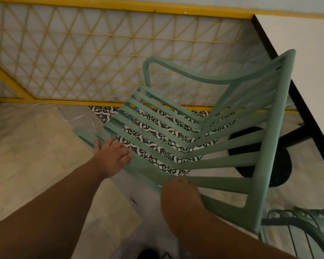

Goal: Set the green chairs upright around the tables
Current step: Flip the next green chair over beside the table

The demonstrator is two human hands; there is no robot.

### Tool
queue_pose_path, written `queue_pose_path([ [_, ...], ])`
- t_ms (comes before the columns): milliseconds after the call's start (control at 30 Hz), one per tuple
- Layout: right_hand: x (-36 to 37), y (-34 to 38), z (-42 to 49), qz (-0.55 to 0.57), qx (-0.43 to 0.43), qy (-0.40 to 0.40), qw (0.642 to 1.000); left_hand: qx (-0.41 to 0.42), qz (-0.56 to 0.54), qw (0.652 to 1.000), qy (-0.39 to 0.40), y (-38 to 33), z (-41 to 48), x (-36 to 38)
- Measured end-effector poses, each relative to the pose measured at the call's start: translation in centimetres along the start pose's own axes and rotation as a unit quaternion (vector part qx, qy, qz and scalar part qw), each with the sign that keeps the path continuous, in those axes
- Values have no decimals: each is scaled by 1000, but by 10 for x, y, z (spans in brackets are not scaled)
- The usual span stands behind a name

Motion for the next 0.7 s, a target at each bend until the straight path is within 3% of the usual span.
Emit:
queue_pose_path([
  [467, -5, 70, 11, -37, -6, 8, 999, -67, 79, 995, 7, 43, 3, -27],
  [600, -28, 70, -27, -33, -61, -19, 997, -70, 27, 995, -62, 4, -23, -27],
  [700, -58, 36, -61, 3, -104, -86, 991, -33, -37, 995, -88, -45, -58, -30],
])
Point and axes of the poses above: each hand's wrist, its own z-axis towards the middle knuckle, its own x-axis out of the palm, y = z × x, the point moved 6 cm from there along z, towards the middle knuckle, and after that the axes turned 7 degrees about -z, right-handed, at the moved point
